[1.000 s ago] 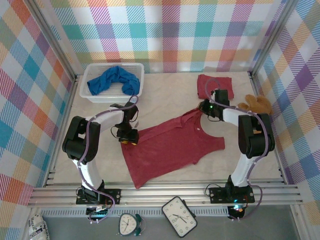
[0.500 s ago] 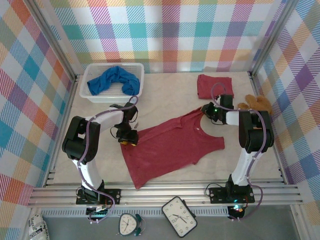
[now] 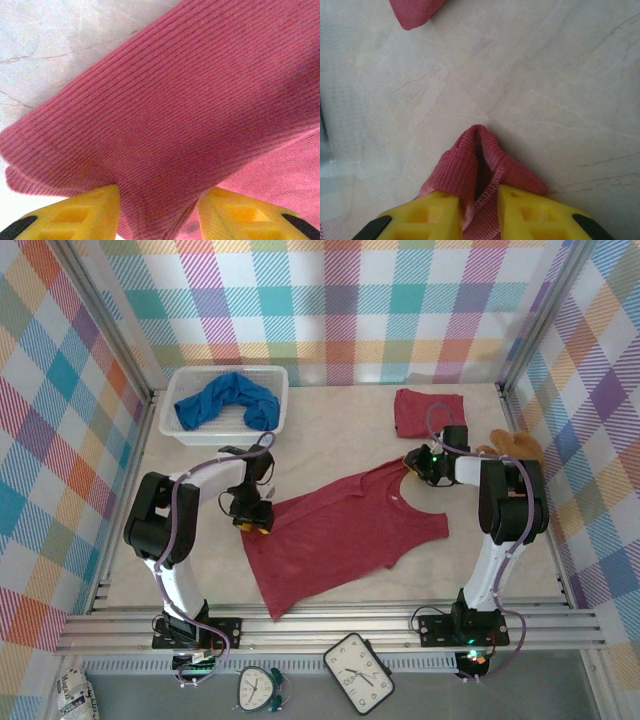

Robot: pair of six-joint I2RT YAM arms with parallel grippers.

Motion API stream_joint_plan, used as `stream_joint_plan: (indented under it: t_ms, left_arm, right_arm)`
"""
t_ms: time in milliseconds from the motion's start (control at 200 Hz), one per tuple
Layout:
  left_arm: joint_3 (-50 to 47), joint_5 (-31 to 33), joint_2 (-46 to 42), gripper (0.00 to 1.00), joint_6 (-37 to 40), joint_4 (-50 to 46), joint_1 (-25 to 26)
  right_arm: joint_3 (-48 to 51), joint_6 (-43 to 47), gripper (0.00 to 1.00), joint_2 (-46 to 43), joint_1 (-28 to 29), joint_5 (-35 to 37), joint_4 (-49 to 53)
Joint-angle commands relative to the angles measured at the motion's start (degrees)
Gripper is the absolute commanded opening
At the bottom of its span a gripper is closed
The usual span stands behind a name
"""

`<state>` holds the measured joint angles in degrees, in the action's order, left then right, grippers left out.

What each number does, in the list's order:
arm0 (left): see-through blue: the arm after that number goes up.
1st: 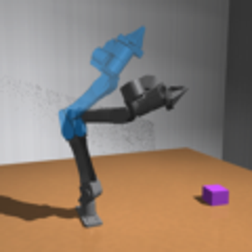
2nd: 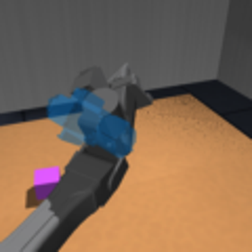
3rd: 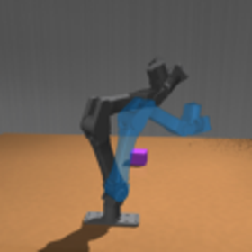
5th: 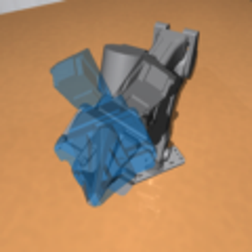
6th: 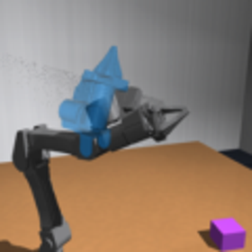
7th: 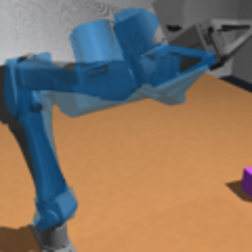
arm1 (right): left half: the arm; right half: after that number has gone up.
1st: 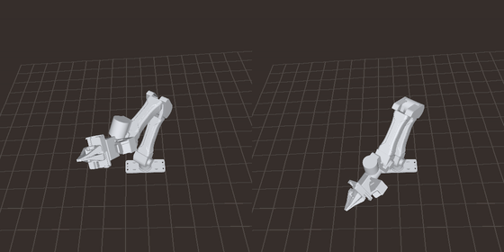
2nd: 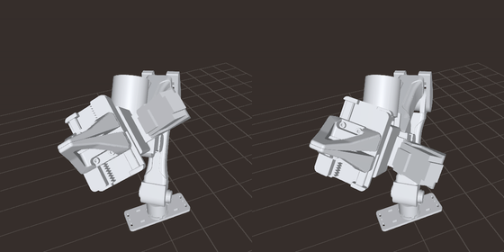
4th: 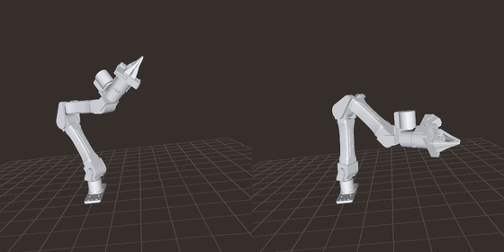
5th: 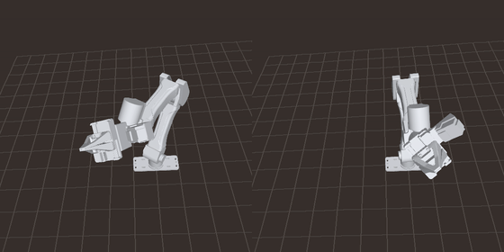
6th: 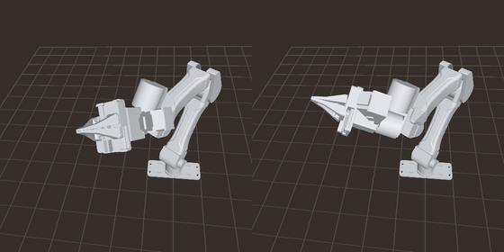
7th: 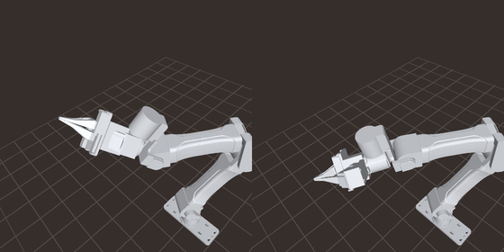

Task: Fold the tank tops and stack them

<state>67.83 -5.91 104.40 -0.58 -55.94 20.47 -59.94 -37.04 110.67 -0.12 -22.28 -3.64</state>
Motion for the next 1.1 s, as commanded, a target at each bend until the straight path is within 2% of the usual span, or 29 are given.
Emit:
stream_joint_plan:
  t_ms: [0, 250, 410, 655, 745, 925, 1095]
  left_arm:
    - [1.9, -0.7, -3.5, 0.45, 1.1, -3.9, -0.6]
    - [2.9, -4.9, -5.2, 0.45, -0.9, -4.6, -0.6]
    - [3.4, -7.2, -4.9, 0.45, -2.7, -2.8, -0.5]
    - [3.8, -6.8, -2.8, 0.44, -3.1, -2.0, -0.6]
    - [4.4, -6.2, -3.5, 0.44, -3.2, -2.5, -0.6]
    - [6.4, -5.9, -5.9, 0.44, -4.4, -2.4, -0.6]
    - [6.0, -8.0, -4.4, 0.43, -6.9, -0.2, -0.6]
  right_arm:
    - [0.7, -0.5, 0.28, -0.4, -2.5, -3.2, -0.6]
    - [1.4, 0.4, 0.32, -3.5, -2.9, -6.7, -0.4]
    - [1.8, 1.9, 0.31, -5.8, -2.9, -4.5, 2.5]
    - [1.6, 4.5, 0.24, -3.4, -3.7, -3.7, 5.5]
    - [3.1, 5.7, 0.19, -5.9, -3.9, -4.0, 4.5]
    - [2.3, 7.0, 0.2, -11.9, -3.4, -5.6, 4.4]
    - [-2.5, 5.2, 0.22, -8.7, -1.0, -8.2, 4.0]
